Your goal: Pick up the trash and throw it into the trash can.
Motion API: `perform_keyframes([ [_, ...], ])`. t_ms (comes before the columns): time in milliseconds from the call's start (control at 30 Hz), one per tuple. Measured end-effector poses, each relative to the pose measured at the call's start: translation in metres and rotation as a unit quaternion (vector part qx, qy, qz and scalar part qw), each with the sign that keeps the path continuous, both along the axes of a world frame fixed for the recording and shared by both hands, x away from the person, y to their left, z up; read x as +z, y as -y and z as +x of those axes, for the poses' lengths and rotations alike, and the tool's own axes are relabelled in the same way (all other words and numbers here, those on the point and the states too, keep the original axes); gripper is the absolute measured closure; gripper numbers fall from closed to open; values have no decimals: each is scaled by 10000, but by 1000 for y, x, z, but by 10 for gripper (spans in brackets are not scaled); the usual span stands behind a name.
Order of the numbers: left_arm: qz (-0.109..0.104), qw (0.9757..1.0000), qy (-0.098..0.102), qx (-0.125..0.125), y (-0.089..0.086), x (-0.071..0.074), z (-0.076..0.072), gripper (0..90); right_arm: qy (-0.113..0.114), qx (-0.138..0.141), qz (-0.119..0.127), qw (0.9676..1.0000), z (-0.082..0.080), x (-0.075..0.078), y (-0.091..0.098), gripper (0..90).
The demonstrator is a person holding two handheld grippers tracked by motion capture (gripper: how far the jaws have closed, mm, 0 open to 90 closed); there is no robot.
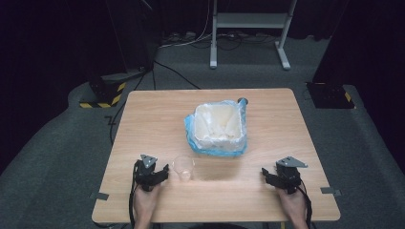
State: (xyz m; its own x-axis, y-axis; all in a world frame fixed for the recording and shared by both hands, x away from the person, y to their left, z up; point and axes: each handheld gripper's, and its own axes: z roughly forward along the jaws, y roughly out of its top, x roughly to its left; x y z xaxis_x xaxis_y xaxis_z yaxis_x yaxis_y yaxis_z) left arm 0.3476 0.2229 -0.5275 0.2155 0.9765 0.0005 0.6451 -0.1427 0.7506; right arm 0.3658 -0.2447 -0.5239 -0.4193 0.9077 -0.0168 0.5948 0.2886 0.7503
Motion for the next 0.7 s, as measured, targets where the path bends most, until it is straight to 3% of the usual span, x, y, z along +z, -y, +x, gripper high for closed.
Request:
perform_keyframes([
  [200,19,9999,-11,105,2,0,0,317,-4,-5,5,10000,0,0,0,342],
  [333,6,10000,-65,-17,3,0,1,244,-5,-6,5,10000,0,0,0,342],
  [700,6,9999,-86,-73,3,0,1,227,-4,-7,4,10000,0,0,0,342],
])
